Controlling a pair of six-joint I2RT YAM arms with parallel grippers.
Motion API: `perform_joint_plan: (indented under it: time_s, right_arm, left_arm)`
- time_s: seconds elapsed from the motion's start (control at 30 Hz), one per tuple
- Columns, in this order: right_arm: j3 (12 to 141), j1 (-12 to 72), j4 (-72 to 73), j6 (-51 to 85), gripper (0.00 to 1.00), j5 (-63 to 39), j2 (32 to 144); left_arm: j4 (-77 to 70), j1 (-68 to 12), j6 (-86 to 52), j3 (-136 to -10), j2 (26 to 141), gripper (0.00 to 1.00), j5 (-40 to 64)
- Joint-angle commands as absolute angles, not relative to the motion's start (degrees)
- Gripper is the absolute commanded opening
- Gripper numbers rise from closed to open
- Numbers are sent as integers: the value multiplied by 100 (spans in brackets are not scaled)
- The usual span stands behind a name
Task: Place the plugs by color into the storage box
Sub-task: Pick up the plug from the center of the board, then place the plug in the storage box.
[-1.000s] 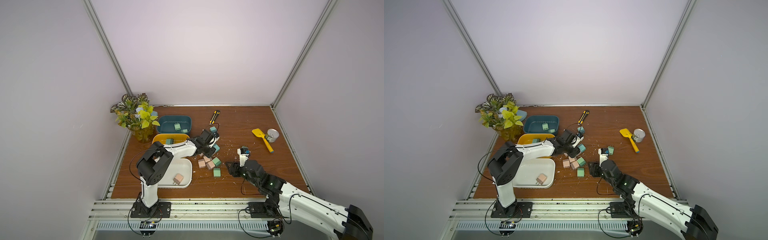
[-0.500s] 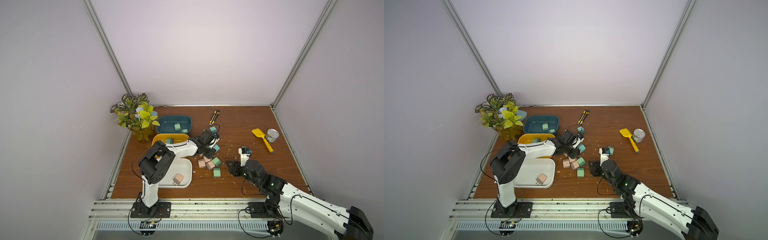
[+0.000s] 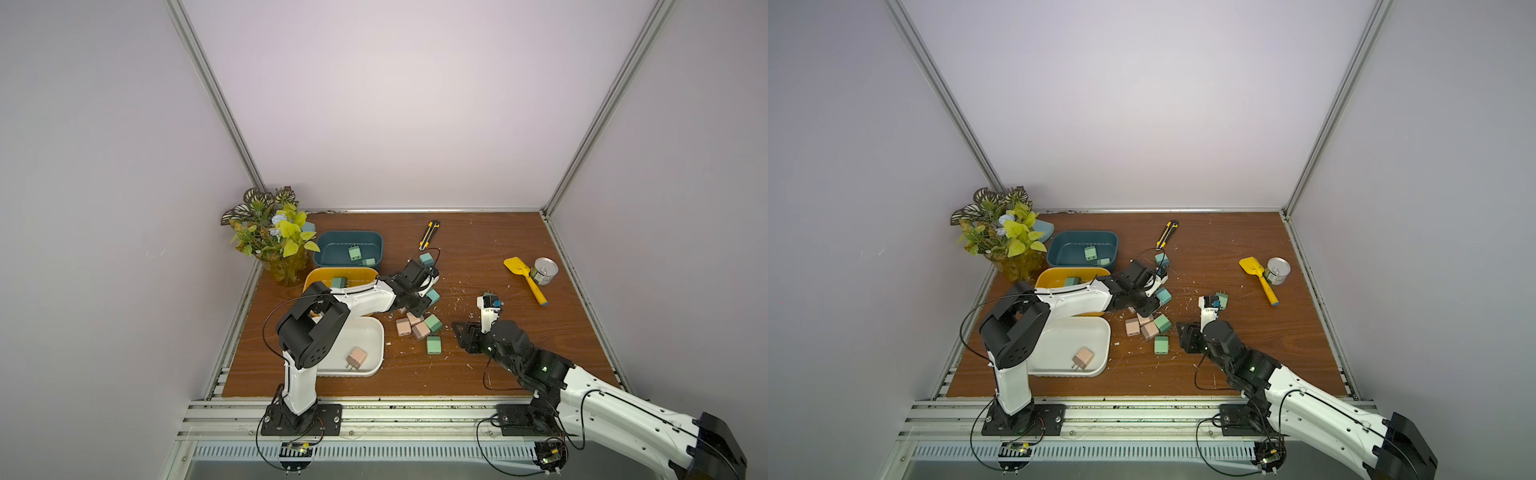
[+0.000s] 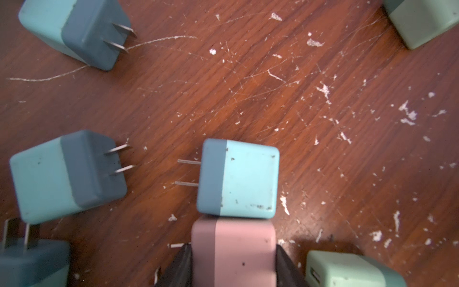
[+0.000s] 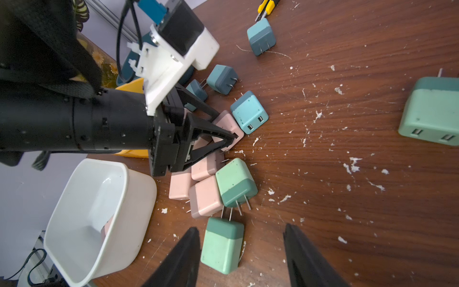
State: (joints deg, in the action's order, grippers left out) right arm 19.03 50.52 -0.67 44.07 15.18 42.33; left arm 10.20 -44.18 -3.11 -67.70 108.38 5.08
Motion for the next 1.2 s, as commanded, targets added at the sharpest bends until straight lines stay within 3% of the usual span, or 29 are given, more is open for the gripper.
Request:
perform_joint_plan:
  time_s: [0.0, 0.6, 1.17]
  right_arm:
    - [2025, 5043, 43, 4475, 59, 1573, 4201]
    - [2333, 5046, 838, 4069, 59, 770, 4729]
    - [2517, 5080, 1437, 3910, 59, 264, 5691]
  left_arm:
    - [910, -4473, -270, -6692, 10407, 43, 441]
    - [1347, -4473, -379, -6404, 9110, 43, 633]
    - [1814, -4470, -1726, -4908, 7507, 41, 725]
